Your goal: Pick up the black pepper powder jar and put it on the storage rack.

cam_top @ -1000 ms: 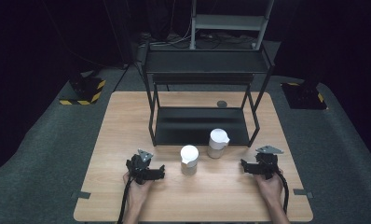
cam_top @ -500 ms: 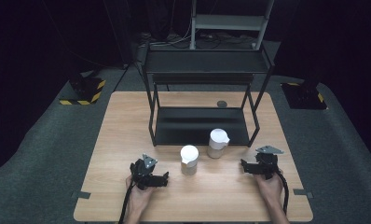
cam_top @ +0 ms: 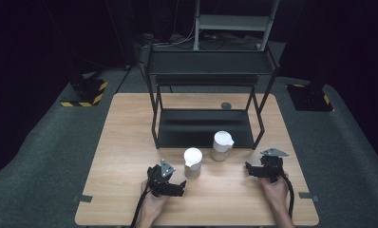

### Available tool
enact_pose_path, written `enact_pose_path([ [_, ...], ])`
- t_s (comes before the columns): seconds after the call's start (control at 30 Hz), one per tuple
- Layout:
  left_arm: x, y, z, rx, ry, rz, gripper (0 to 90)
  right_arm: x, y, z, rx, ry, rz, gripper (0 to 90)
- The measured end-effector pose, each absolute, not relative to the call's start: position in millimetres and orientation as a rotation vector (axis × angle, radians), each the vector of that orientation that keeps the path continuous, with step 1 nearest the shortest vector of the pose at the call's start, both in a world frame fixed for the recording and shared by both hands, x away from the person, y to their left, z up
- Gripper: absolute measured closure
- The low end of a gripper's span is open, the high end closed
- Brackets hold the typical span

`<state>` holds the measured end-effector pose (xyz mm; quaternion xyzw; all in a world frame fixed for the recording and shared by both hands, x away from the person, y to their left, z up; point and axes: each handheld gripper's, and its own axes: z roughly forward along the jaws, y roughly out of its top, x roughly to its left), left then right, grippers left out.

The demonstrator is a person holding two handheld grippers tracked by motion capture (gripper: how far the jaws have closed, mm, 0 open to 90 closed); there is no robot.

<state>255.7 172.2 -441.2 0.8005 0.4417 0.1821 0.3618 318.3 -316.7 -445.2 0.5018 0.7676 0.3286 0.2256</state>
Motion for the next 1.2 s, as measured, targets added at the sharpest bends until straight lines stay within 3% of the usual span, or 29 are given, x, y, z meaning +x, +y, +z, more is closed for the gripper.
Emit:
enact_pose_path([
  [0.53, 260.9, 153.5, -438.7, 2.004, 1.072, 0.464, 4.4, 318.3, -316.7, -445.2, 1.384, 2.117, 0.906, 7.3],
  [1.2, 272.1, 122.2, -427.4, 1.967, 1.068, 0.525, 18.2, 318.3, -316.8, -445.3, 1.384, 2.117, 0.906, 7.4],
])
